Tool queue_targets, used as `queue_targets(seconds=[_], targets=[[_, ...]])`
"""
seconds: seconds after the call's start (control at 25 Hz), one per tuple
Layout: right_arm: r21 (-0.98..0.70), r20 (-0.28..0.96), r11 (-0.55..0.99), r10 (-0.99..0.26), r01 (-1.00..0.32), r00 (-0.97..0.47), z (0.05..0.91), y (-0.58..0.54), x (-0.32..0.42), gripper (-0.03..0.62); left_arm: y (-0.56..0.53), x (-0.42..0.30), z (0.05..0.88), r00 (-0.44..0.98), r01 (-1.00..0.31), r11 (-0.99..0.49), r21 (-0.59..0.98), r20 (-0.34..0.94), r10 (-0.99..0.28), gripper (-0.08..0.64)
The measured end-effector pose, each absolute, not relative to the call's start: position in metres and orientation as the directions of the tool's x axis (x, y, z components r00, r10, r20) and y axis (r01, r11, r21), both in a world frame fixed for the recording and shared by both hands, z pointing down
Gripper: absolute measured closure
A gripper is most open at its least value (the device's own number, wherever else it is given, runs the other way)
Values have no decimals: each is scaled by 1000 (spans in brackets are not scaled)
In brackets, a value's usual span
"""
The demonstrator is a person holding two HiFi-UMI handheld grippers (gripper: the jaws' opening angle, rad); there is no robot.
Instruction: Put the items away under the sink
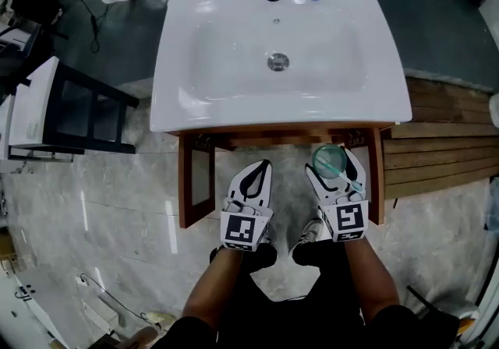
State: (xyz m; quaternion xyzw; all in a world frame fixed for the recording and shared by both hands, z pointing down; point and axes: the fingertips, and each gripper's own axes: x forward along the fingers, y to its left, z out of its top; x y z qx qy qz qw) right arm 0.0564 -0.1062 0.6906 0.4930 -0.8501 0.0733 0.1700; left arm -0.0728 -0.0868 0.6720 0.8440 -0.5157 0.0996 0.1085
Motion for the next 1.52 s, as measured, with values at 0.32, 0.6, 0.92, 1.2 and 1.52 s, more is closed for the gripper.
queue_targets(seconds=[0.32, 0.6, 0.92, 1.2, 1.52], targets=[[49, 342, 515, -813, -856, -470, 808, -126, 47, 206, -120, -66, 809, 471, -881, -464, 89, 244, -848, 538], [50, 262, 468, -859, -882, -440, 873, -152, 50, 207, -144, -75, 876, 437, -900, -432, 65, 127, -891, 538], [52, 254, 449, -870, -892, -423, 883, -171, 50, 206, -149, -78, 889, 414, -910, -413, 32, 114, -903, 538], [28, 266, 431, -873, -902, -409, 877, -206, 56, 206, -148, -82, 888, 401, -915, -403, 8, 123, -908, 538], [1, 343, 442, -843, -897, -415, 881, -259, 41, 206, -147, -84, 878, 385, -921, -389, -12, 122, -915, 538]])
